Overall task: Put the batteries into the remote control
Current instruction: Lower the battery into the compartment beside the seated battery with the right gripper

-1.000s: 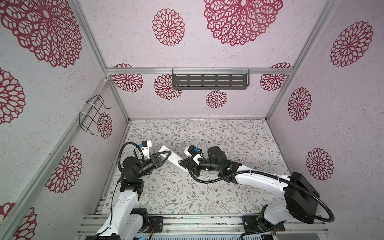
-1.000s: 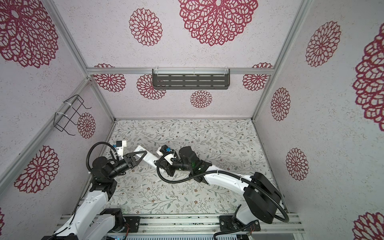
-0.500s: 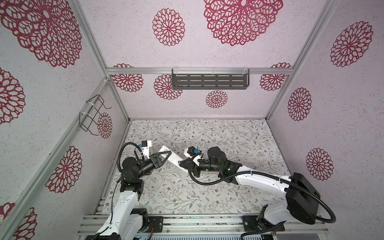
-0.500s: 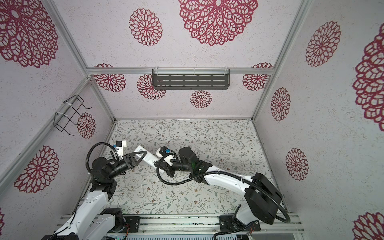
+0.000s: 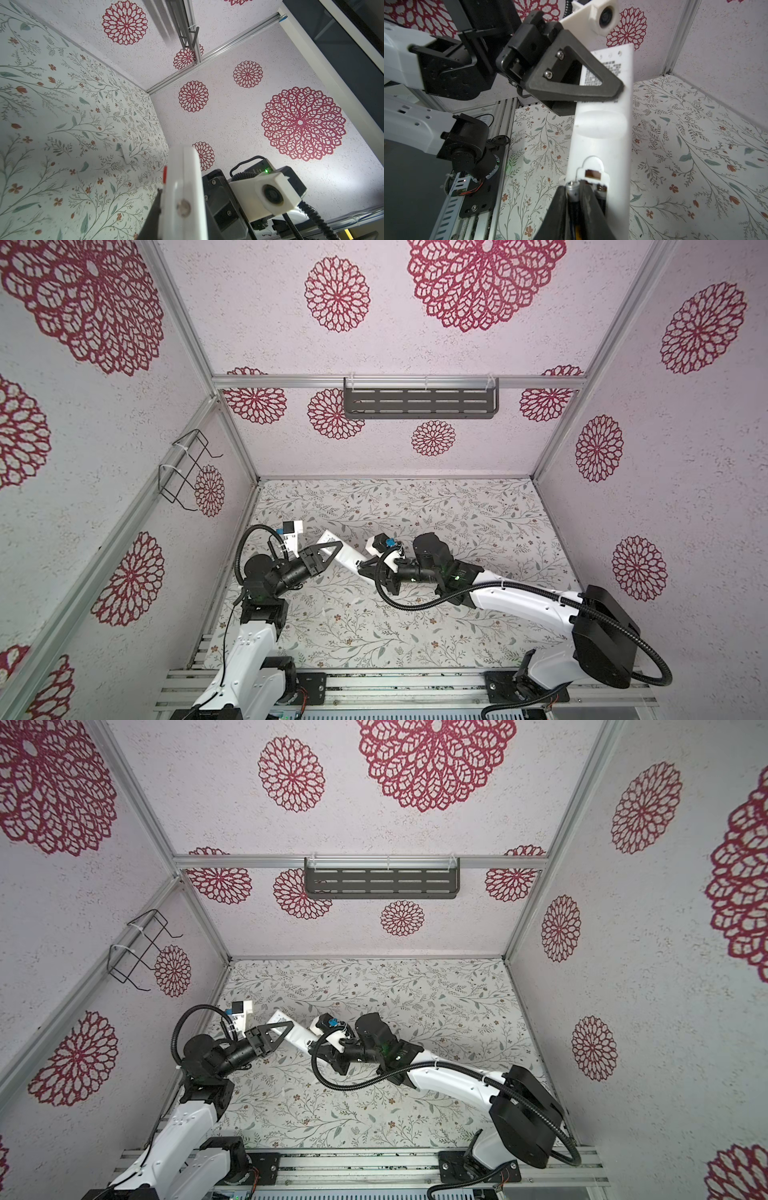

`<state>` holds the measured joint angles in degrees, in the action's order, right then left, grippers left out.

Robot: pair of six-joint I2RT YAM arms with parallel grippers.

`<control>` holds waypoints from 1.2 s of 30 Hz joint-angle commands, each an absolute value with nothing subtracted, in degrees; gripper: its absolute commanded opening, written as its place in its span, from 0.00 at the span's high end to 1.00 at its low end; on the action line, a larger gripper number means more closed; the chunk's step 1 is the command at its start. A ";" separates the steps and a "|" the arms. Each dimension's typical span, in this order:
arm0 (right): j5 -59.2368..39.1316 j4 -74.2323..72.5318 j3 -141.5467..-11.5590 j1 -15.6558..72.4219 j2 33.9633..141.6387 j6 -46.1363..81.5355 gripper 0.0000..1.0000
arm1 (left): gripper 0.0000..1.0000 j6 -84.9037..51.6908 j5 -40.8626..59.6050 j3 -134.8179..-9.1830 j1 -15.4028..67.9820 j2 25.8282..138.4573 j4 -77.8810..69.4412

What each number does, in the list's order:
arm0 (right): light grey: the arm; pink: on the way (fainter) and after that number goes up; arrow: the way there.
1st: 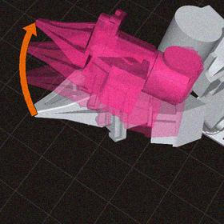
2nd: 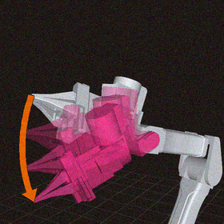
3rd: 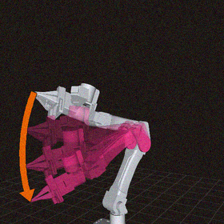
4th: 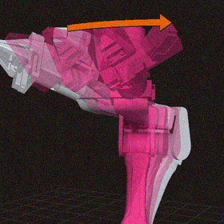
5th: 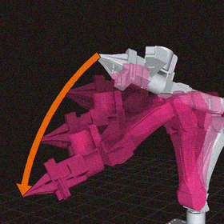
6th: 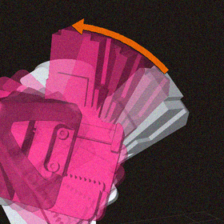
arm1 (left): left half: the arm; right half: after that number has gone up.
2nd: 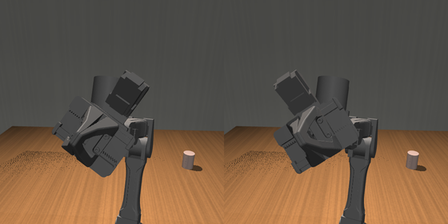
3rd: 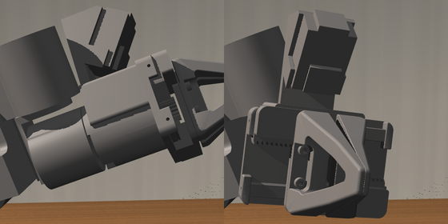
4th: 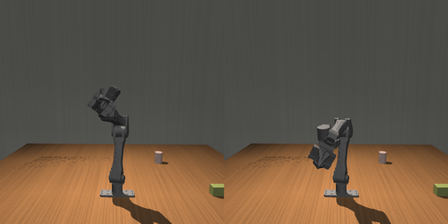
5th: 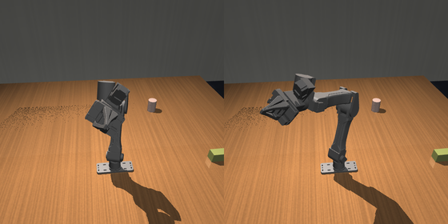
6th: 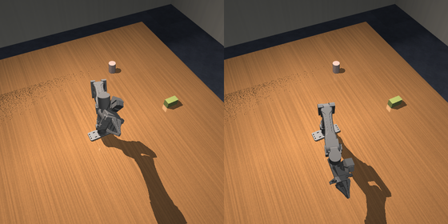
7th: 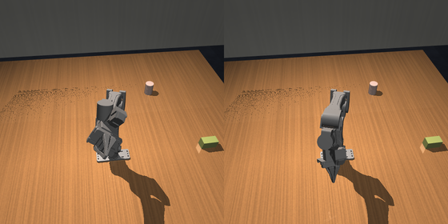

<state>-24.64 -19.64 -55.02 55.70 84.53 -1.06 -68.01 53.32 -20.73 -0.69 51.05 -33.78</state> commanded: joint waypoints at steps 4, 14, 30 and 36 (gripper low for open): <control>-22.70 -15.73 -56.38 56.01 85.52 -1.83 0.77 | 0.95 -70.38 53.97 -21.14 -1.03 50.78 -39.59; -19.78 -15.56 -56.91 55.99 85.06 -1.88 0.74 | 0.96 -70.49 53.97 -21.06 -1.08 50.64 -39.79; -18.03 -17.59 -59.31 55.80 84.90 -2.27 0.71 | 0.95 -71.72 54.23 -20.62 -1.01 51.94 -41.96; -16.07 -18.30 -59.93 55.79 84.73 -2.47 0.67 | 0.95 -72.14 54.14 -20.48 -1.03 52.64 -42.93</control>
